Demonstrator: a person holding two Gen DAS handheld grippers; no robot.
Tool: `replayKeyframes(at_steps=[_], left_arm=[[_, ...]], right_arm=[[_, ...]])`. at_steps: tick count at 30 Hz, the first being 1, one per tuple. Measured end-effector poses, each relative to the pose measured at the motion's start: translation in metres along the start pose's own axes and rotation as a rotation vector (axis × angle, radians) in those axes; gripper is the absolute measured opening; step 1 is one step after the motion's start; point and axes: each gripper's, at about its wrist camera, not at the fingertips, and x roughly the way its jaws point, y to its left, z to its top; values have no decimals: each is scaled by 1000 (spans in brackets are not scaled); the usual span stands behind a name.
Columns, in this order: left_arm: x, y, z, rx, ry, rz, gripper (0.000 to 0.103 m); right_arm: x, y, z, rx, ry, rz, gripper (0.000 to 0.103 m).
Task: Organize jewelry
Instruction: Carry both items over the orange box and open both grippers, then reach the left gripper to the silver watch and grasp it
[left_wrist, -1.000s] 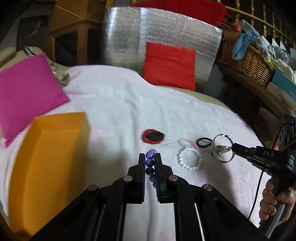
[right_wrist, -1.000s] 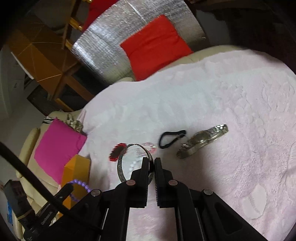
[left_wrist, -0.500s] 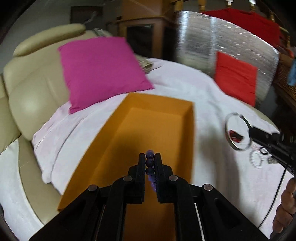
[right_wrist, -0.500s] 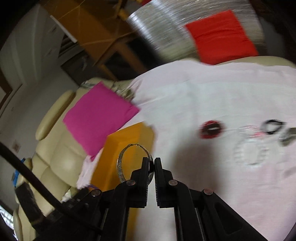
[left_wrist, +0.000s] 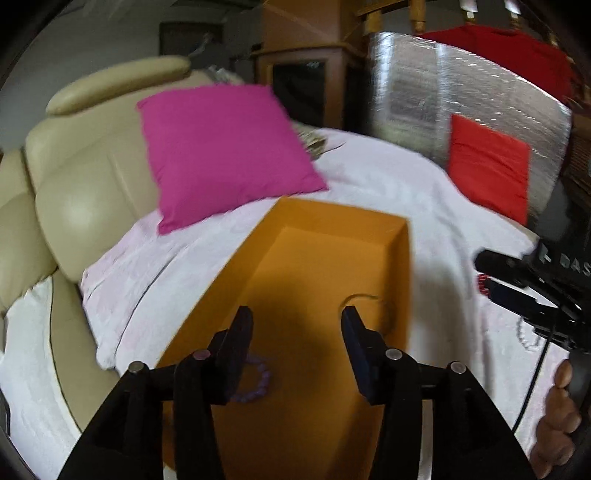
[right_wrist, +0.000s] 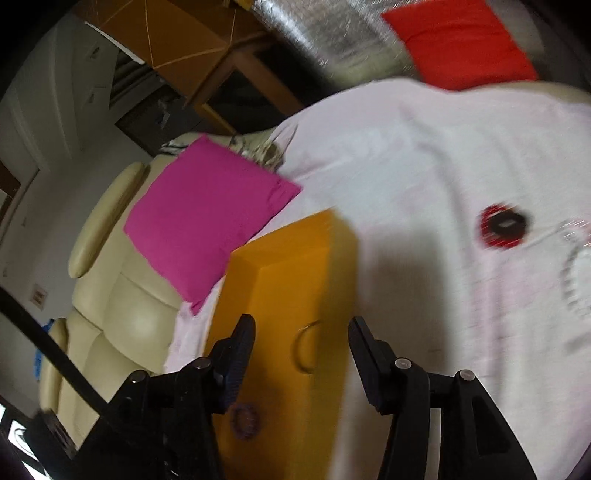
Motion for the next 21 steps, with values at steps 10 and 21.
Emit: replayKeyframes(at_steps=[10,21], left_arm=[[-23,-112,-8,188,-60,-184,64],[-10,-282,-39,463,100,-478,66]], right_arm=[[-140,-165,10,209,-136,-191,57],[-220,-319,6,569,-259,-238,57]])
